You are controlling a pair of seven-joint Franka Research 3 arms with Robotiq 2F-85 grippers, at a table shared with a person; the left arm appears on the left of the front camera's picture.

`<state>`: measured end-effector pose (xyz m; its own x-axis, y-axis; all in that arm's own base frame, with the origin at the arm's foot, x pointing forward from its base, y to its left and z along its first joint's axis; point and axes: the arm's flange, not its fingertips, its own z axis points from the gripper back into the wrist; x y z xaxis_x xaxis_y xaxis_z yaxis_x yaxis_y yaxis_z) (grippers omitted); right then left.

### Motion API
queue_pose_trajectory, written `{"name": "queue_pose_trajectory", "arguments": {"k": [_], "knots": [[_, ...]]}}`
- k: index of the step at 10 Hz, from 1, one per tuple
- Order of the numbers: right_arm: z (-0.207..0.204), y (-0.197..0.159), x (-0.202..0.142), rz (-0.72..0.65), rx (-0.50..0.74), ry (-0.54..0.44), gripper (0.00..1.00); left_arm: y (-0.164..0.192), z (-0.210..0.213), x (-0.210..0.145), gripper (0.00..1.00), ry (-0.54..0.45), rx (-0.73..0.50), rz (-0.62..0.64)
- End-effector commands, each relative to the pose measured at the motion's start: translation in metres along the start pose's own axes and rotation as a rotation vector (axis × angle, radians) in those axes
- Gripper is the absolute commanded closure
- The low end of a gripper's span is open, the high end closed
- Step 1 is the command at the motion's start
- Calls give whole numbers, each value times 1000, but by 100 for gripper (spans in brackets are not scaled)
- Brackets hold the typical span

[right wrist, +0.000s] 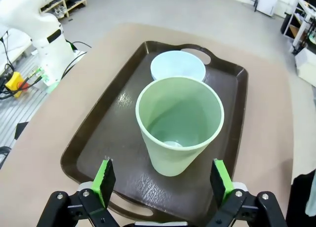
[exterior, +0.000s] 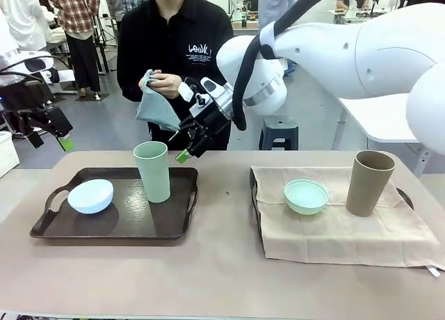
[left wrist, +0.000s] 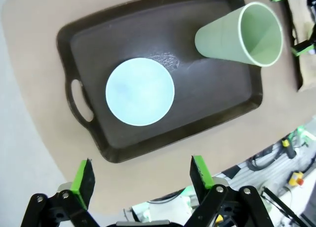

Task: Set up a tray with a mat and arrange the tableware.
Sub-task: Pick up the Picnic Bowl and Reusable plastic cup from the Handle tray in front of the human's position and hold them in the air.

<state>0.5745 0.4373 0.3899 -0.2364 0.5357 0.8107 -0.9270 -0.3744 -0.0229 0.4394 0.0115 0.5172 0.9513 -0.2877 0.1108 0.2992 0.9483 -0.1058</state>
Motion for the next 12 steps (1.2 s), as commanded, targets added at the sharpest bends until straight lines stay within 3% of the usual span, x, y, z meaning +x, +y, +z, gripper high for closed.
{"name": "queue_pose_trajectory", "arguments": {"k": [1,3,7,12], "knots": [[6,14,1,-6,6,4,0,0,-4,0,0,-4,2,-3],[-8,-5,-6,-27,23,-14,0,-15,-18,6,0,-53,28,-29],[-25,-16,-31,-101,61,-47,0,-9,-43,16,0,-11,54,-19],[-45,-22,-33,-84,85,-49,0,13,-97,19,0,72,59,2]]}}
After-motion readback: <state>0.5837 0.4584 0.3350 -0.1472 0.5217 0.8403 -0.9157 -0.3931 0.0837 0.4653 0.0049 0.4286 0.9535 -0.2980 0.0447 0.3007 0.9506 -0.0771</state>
